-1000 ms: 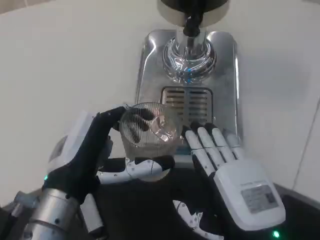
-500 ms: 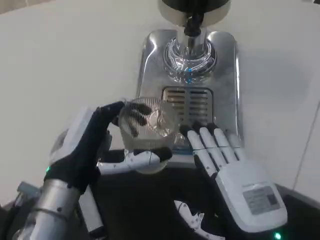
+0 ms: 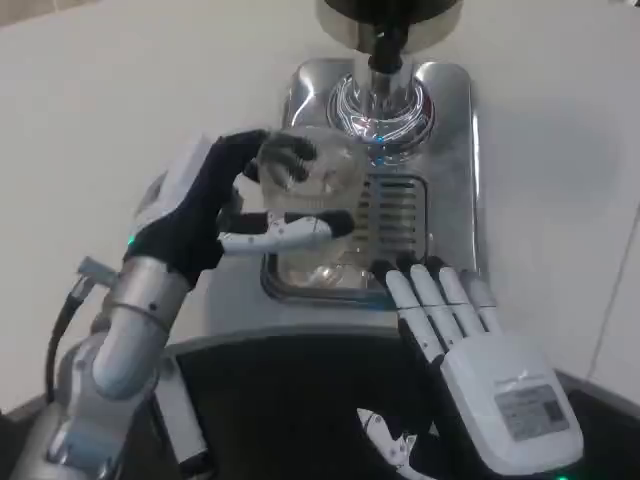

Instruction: Grasp the cup under the faucet to collect the drink, then remove the cup.

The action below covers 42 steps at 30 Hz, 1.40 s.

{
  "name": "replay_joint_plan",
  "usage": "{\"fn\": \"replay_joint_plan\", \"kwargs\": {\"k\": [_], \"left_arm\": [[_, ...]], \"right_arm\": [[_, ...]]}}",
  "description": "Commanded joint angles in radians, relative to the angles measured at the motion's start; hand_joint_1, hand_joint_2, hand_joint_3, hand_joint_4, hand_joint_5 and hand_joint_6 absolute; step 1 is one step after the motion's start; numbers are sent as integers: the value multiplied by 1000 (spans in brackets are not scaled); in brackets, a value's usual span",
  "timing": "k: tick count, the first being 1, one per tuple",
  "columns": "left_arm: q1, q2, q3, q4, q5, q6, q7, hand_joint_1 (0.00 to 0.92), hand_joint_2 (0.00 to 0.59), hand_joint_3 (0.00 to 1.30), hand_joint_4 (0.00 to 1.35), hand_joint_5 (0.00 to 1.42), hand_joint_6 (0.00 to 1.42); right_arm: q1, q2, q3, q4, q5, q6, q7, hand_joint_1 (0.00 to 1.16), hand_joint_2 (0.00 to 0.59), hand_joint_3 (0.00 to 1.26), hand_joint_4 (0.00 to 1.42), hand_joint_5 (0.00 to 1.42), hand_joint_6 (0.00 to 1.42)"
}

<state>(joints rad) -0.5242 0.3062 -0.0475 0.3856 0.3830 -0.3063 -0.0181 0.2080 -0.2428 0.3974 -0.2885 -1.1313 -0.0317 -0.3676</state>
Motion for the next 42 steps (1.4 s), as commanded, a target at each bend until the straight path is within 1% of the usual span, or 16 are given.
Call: {"fn": "replay_joint_plan", "kwargs": {"k": [1,4,8,13,19,25,33,38,39,40,41,42], "left_arm": [[-103,-13,-17,121,-13,-65,42,784,97,1087,1189,1367,1424],[-162,-12,-28,211,-15,-95,47,784,97,1087,1189,1367,1424],[-193,-10,-36,286,-17,-128,57,784,97,1087,1189,1367,1424],[-249,-19,-58,372,-12,-173,75,784,97,1087,1189,1367,1424],[-323,-35,-75,496,-5,-195,118,784,97,1087,1189,1367,1424],[-345,-40,-108,535,19,-214,137,784,97,1087,1189,1366,1424],[-381,-54,-139,584,34,-215,169,784,98,1079,1189,1366,1424],[-382,-56,-155,598,38,-212,182,784,98,1076,1189,1366,1424],[-382,-55,-157,600,36,-212,184,776,105,1055,1177,1366,1424],[-382,-53,-158,602,33,-213,183,757,114,996,1108,1336,1424],[-382,-52,-158,603,29,-215,181,739,114,959,1072,1317,1424],[-383,-51,-156,601,22,-218,173,695,111,776,829,1147,1264]], "right_arm": [[9,0,3,-5,4,-1,-14,376,485,44,0,0,0],[2,-3,-1,-1,10,-4,-11,376,485,44,0,0,0],[-3,-6,-6,-1,17,-2,-10,376,485,44,0,0,0],[-3,-8,-1,-3,18,-1,-6,376,485,44,0,0,0],[11,-13,-4,0,21,-4,-20,376,485,44,0,0,0],[18,-4,3,-6,15,3,-22,376,485,44,0,0,0],[18,6,7,-16,10,10,-14,376,485,44,0,0,0],[21,7,7,-21,10,13,-14,376,485,44,0,0,0],[22,7,7,-23,10,13,-14,376,485,44,0,0,0],[22,7,8,-24,10,14,-13,376,485,44,0,0,0],[23,8,9,-26,10,16,-11,376,485,44,0,0,0],[22,9,11,-26,10,17,-10,376,485,44,0,0,0]]}}
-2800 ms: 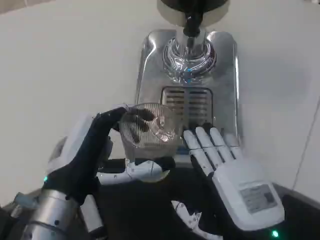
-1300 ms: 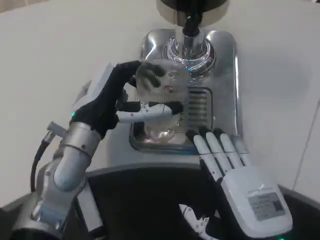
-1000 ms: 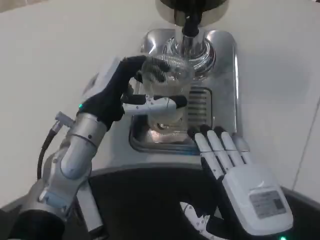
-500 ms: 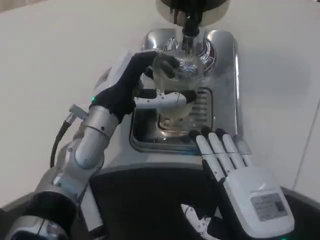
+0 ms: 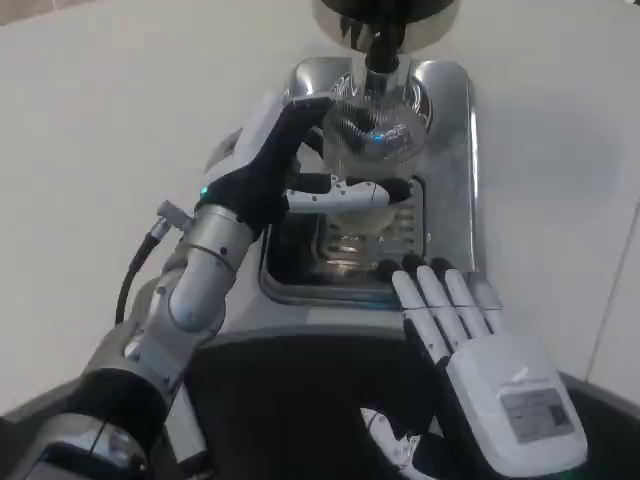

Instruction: Grasp the cup under the faucet to collect the drink, then remove the cup.

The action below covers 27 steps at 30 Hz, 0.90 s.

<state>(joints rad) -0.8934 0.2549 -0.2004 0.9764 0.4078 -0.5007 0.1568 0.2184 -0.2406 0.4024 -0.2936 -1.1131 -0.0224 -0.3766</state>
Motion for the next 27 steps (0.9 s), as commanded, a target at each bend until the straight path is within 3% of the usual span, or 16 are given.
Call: {"fn": "replay_joint_plan", "kwargs": {"k": [1,4,6,9,11,18,27], "left_arm": [[-13,1,-1,8,-10,-27,-12,653,104,642,683,1043,1187],[-12,4,-1,3,-21,-34,-36,555,92,330,387,781,967],[-9,5,1,2,-27,-37,-54,505,83,196,231,656,783],[-4,9,-3,-11,-20,-40,-68,450,77,106,134,542,636],[-2,8,-2,-11,-25,-41,-82,427,65,46,51,425,454],[31,36,4,-51,-35,-55,-104,399,51,0,0,322,313],[115,104,27,-186,-51,-34,-138,223,0,0,0,277,257]], "right_arm": [[11,8,7,-22,-8,8,0,376,485,44,0,0,0],[7,9,8,-23,-7,11,3,376,485,44,0,0,0],[4,11,8,-23,-5,12,4,376,485,44,0,0,0],[2,14,9,-22,-1,13,7,376,485,44,0,0,0],[0,14,9,-21,1,12,8,376,485,44,0,0,0],[-5,13,3,-26,7,13,14,376,485,44,0,0,0],[-51,19,11,2,21,3,29,376,485,44,0,0,0]]}}
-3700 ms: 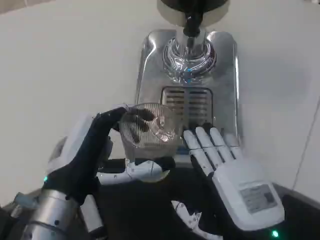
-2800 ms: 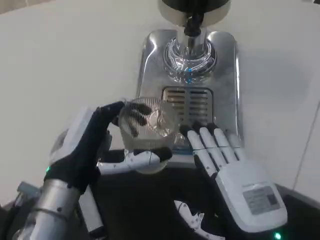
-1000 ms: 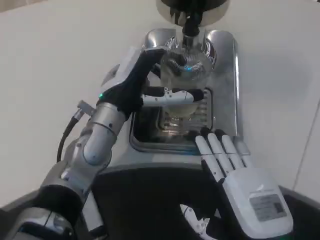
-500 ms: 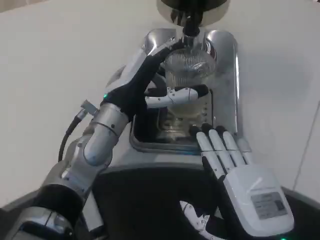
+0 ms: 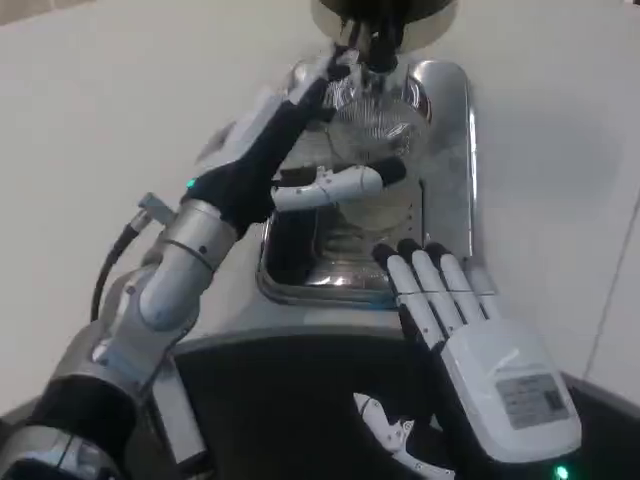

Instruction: Grasp the cup under the faucet to collect the drink, then remove the cup.

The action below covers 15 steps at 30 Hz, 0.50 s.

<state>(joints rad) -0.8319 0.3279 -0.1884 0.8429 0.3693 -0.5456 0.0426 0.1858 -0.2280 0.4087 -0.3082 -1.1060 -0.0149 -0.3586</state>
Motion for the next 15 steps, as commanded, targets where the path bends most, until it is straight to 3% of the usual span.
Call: {"fn": "replay_joint_plan", "kwargs": {"k": [1,6,13,15], "left_arm": [[67,36,20,-72,-16,16,-29,204,0,0,0,277,257],[128,57,39,-170,-22,53,-47,191,0,0,0,279,257],[262,108,87,-322,-11,107,-46,139,0,0,0,304,292],[305,121,109,-393,-10,117,-38,107,0,0,0,221,219]], "right_arm": [[-24,5,5,20,18,-6,12,376,485,44,0,0,0],[-37,3,10,34,25,-8,10,375,485,44,0,0,0],[-32,37,49,22,-7,21,18,375,485,44,0,0,0],[-30,46,57,19,-13,28,18,375,485,44,0,0,0]]}}
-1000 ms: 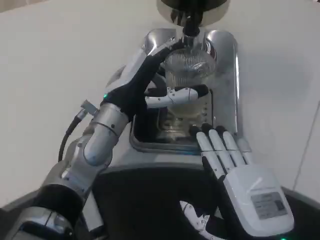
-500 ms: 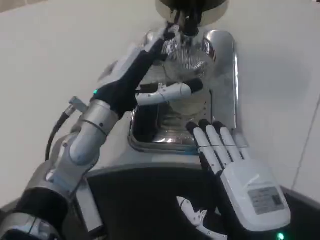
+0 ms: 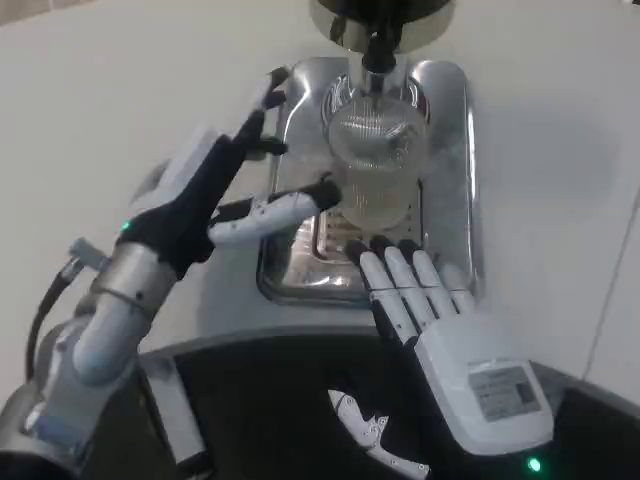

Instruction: Grasp the cup under the faucet to collect the drink, then remove the cup.

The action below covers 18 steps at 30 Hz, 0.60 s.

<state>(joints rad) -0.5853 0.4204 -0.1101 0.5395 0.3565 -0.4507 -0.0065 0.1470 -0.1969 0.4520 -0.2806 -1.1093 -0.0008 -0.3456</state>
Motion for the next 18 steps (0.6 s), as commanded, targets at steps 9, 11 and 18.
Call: {"fn": "replay_joint_plan", "kwargs": {"k": [9,11,18], "left_arm": [[134,19,106,-311,-106,57,-43,0,76,0,0,0,0],[127,18,116,-345,-148,65,-74,0,75,0,0,0,0],[81,11,129,-458,-237,95,-154,0,72,0,0,0,0]], "right_arm": [[0,18,19,5,-8,22,-2,375,485,44,0,0,0],[0,17,20,8,-6,21,-3,375,485,44,0,0,0],[3,13,20,10,-3,17,-6,375,485,44,0,0,0]]}}
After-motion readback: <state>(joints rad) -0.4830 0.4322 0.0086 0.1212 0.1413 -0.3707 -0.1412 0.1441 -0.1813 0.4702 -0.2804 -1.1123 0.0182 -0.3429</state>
